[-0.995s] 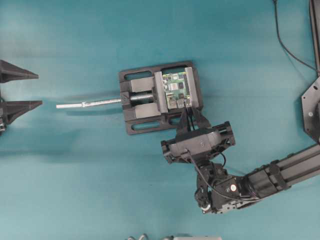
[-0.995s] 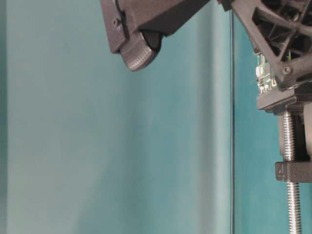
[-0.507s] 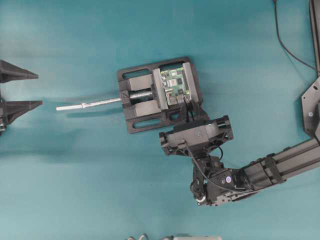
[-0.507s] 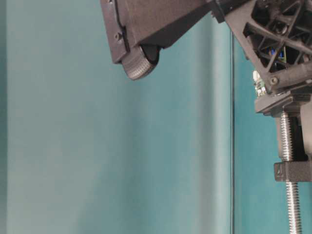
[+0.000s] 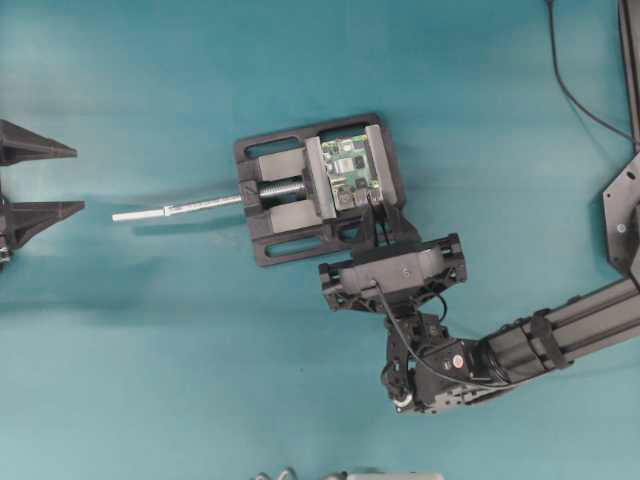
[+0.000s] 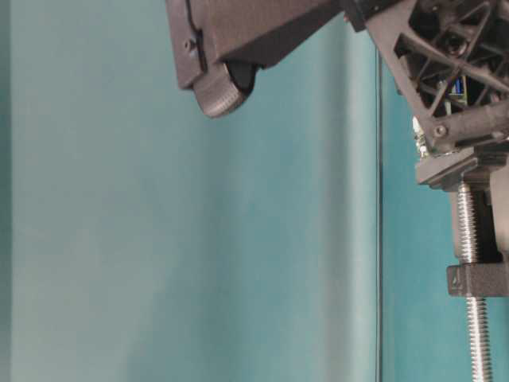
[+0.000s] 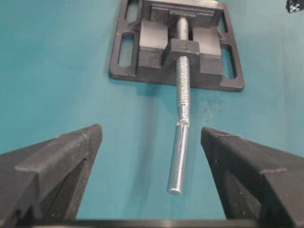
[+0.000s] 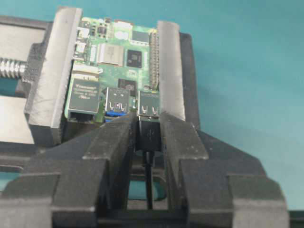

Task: Insert the USB into the fixed PCB.
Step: 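Push the USB plug into the port with the right gripper, then open the right gripper and pull it back away from the board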

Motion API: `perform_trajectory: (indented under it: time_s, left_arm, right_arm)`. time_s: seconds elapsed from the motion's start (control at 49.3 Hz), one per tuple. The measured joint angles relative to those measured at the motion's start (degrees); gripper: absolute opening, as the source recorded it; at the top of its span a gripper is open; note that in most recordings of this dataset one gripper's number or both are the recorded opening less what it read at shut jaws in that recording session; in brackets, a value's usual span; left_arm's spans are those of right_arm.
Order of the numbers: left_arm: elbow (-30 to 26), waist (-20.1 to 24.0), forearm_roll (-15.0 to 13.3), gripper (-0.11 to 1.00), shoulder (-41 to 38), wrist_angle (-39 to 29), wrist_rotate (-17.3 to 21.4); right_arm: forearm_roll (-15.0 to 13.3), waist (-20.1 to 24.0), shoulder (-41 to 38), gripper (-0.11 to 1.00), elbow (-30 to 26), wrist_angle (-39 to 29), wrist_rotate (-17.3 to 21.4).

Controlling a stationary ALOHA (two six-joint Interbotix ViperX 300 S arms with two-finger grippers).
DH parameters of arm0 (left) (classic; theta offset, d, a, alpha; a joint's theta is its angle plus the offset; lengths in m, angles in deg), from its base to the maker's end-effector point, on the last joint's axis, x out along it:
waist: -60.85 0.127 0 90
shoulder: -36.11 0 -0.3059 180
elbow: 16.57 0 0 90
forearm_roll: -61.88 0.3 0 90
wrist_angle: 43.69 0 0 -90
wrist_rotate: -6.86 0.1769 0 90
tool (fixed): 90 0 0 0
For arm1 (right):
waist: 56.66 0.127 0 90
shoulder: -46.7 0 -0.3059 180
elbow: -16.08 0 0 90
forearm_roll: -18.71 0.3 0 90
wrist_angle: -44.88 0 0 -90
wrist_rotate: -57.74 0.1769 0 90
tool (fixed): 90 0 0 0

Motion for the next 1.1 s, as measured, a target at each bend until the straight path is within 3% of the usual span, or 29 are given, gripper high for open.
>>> perform_trajectory:
  time_s: [0.284,0.467,0.771,1.096]
  left_arm:
    - [0.0,0.0,0.1,1.0,0.0,0.1,0.0]
    - [0.0,0.0,0.0,1.0,0.0,0.1,0.0]
    - [0.0,0.0,0.1,1.0,0.0,0.1,0.0]
    - [0.0,0.0,0.1,1.0,0.0,0.1,0.0]
  right_arm:
    - [0.1,0.2,0.0,0.21,0.0,0.0,0.0]
    - [0.0,1.1,0.0,0.46,0.0,0.0,0.0]
    - [0.0,3.3,1.2,0.44,0.4,0.1,-0.2]
    - [0.0,5.1,7.5,0.45,8.3,0.0,-0.1]
